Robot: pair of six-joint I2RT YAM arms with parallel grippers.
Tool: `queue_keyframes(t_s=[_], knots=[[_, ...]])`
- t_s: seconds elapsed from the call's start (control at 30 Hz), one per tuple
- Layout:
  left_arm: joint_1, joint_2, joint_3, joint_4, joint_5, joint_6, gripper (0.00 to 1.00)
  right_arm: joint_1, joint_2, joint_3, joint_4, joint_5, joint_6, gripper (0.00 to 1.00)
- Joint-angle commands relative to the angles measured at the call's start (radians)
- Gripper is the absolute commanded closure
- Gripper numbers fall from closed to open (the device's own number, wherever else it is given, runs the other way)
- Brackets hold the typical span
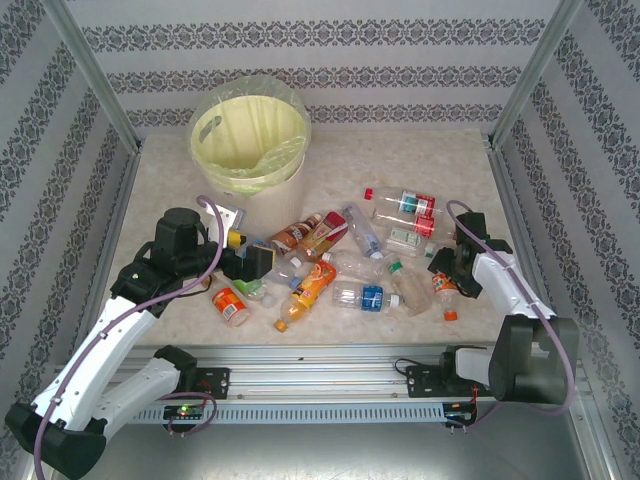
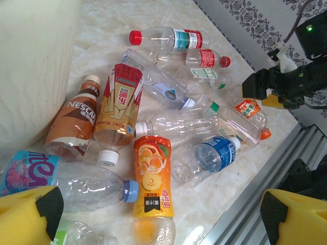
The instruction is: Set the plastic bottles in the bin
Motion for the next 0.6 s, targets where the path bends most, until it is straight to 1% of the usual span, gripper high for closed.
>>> queue_keyframes(t_s=[0.0, 0.2, 0.3, 0.37, 0.57], knots=[[-0.008, -0.009, -0.005, 0.0, -0.01, 0.018, 0.0, -0.027, -0.02, -0.004, -0.024, 0.032, -0.001, 0.19], [-0.008, -0.008, -0.003, 0.0, -0.019, 0.018, 0.0, -0.027, -0.056, 0.014, -0.055, -0.018, -0.049, 0.16], [-0.008, -0.008, -0.003, 0.002, -0.021, 0.016, 0.0, -0.026, -0.08, 0.0, -0.049, -0.075, -0.065, 0.14], [-0.007, -0.008, -0.005, 0.002, -0.022, 0.016, 0.0, -0.021, -0.067, -0.004, -0.042, -0.102, -0.068, 0.11], [-0.007, -0.01, -0.004, 0.0, -0.023, 0.013, 0.0, -0.016, 0.005, 0.01, -0.04, -0.092, -0.067, 0.1]])
